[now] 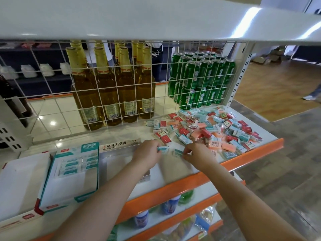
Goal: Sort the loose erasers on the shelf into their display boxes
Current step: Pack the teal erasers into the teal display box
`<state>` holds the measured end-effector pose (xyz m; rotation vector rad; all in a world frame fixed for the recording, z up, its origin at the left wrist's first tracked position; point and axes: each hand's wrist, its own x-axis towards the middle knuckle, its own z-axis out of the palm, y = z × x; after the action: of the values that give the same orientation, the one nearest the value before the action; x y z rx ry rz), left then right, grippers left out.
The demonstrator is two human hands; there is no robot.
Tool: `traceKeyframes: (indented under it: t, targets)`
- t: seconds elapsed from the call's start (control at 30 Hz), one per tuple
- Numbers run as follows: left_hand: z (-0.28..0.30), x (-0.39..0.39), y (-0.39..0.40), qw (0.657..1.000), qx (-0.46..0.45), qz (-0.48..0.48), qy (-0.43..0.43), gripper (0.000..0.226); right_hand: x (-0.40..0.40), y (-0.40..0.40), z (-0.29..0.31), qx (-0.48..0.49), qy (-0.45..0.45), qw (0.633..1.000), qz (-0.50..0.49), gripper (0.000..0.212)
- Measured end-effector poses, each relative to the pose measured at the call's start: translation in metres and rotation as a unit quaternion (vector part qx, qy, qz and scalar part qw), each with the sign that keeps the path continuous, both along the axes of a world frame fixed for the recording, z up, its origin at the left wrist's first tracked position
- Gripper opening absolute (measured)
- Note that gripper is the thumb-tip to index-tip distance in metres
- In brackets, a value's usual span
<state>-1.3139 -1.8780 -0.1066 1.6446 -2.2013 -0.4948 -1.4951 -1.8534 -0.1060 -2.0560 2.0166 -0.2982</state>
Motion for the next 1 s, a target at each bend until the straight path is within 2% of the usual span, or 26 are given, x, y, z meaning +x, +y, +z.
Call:
traceKeyframes:
  t: [0.13, 0.3, 0.47, 0.57, 0.73, 0.9, 1.0]
  targets:
    - [0.004, 0.006, -0.004, 0.993, 0.021, 0.049, 0.106, 0.019, 0.003, -0.001, 0.0, 0.015, 0.006, 1.0, 0.001, 0.02]
    - [0.009, 0.011, -0.004, 0.987, 0.016, 0.058, 0.149, 0.019, 0.01, -0.008, 0.001, 0.05, 0.008, 0.999, -0.016, 0.038]
    - [0.008, 0.012, -0.003, 0.97, 0.04, 0.087, 0.225, 0.016, 0.013, -0.009, 0.003, 0.066, 0.015, 0.998, -0.006, 0.026]
    - [0.011, 0.011, -0.002, 0.965, 0.044, 0.104, 0.238, 0.021, 0.014, -0.008, 0.001, 0.055, 0.004, 0.998, -0.011, 0.02]
    - [0.009, 0.007, -0.001, 0.983, 0.024, 0.073, 0.166, 0.025, 0.011, -0.009, 0.002, 0.054, 0.005, 0.998, -0.015, 0.025]
    - [0.004, -0.005, 0.007, 0.999, 0.014, -0.003, 0.031, 0.024, 0.005, -0.008, 0.002, 0.064, 0.024, 0.998, -0.015, 0.026]
    - [-0.001, -0.009, 0.007, 0.997, 0.023, -0.047, -0.055, 0.038, 0.003, -0.007, 0.001, 0.063, 0.021, 0.998, -0.017, 0.024]
